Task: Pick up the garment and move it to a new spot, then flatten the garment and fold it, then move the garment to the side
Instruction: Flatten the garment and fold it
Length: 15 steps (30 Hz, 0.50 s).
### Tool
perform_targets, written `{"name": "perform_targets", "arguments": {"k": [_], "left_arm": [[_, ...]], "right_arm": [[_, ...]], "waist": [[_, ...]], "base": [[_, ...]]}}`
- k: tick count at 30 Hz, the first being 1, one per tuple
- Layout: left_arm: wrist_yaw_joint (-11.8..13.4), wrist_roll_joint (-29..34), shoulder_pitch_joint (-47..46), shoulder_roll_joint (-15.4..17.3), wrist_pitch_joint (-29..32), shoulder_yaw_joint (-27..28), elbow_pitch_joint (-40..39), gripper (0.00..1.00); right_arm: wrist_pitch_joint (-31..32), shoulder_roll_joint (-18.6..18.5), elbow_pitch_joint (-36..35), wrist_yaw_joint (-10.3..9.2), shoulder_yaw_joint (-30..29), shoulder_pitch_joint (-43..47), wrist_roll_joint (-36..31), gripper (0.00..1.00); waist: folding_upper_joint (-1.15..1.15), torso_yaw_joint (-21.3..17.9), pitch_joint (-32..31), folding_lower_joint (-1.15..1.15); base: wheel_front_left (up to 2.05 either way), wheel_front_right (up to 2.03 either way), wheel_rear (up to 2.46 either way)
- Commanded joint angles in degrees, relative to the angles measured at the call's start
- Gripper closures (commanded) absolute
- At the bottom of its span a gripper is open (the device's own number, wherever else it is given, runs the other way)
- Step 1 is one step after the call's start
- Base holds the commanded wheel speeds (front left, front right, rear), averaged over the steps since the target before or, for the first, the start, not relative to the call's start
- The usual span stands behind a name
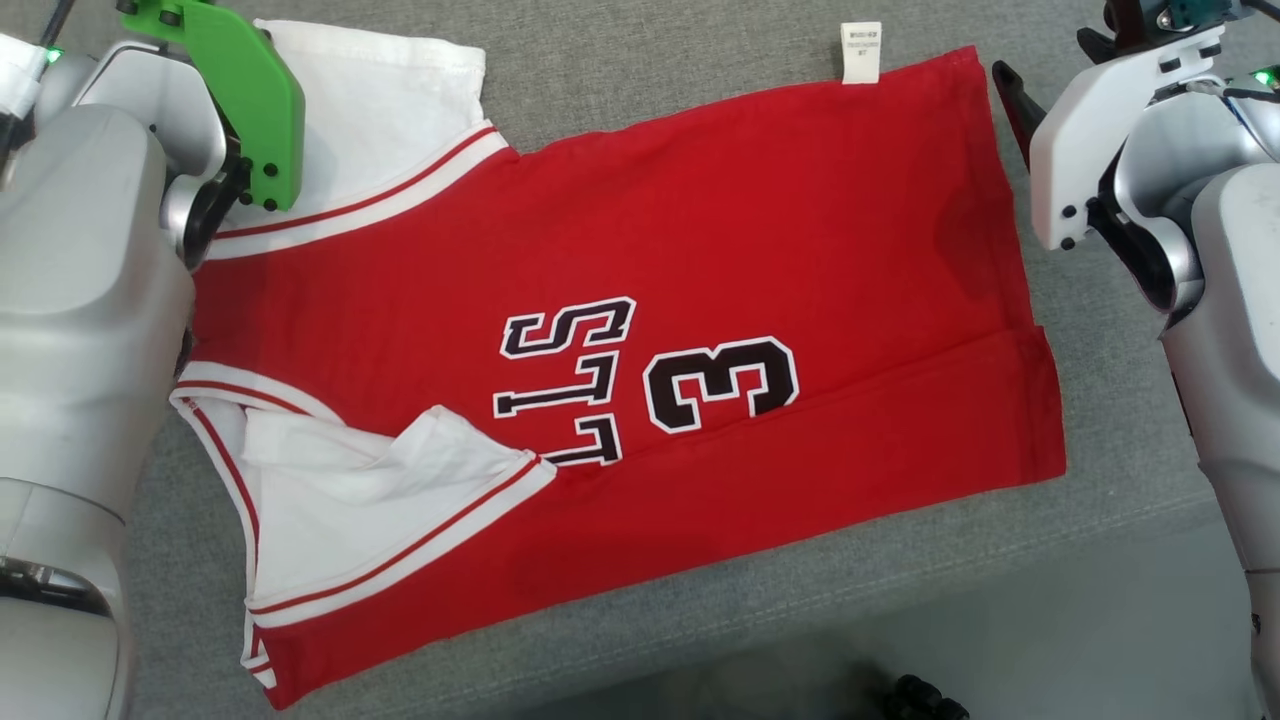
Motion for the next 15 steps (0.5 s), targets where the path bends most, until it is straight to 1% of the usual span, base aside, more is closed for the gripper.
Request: {"name": "perform_targets", "arguments": {"k": [1,3,6,8,10,15], "left_arm": [[-0.09,-0.42,0.33,-0.49,-0.14,-0.6,1.02,1.0],[-0.09,-0.33,0.89,-1.04,-0.29,-1.56,1.31,1.0],[-0.09,-0.73,1.85,-1.81,-0.71,-2.7,1.69,1.0],[-0.1,-1.2,2.11,-2.33,-1.18,-3.15,1.93,1.0],[-0.11,-1.56,2.09,-2.86,-1.34,-3.58,2.17,1.0],[-0.11,-2.19,0.53,-3.78,-1.66,-4.66,2.39,1.0]], "right_arm": [[-0.6,0.01,0.6,-0.08,-0.34,-0.31,-0.12,0.0],[-1.07,0.73,1.3,-0.08,-0.58,-0.51,0.02,0.0],[-2.83,0.83,2.2,-0.09,-1.48,-1.57,-1.61,0.0],[-4.05,2.2,3.28,-0.08,-2.52,-1.62,-2.46,0.0],[-4.28,2.95,4.53,-0.08,-2.29,-1.75,-2.76,0.0],[-2.53,2.84,8.19,-0.08,-1.78,-3.25,-3.32,0.0]], "waist": [[0.0,0.96,-0.06,-0.01],[0.0,1.31,-0.13,-0.01],[0.0,1.92,-0.41,-0.01],[0.0,2.37,-0.62,-0.01],[0.0,2.72,-0.72,-0.01],[0.0,3.89,0.11,-0.01]], "base": [[0.0,0.0,0.0],[0.0,0.0,0.0],[0.0,0.0,0.0],[0.0,0.0,0.0],[0.0,0.0,0.0],[0.0,0.0,0.0]]}}
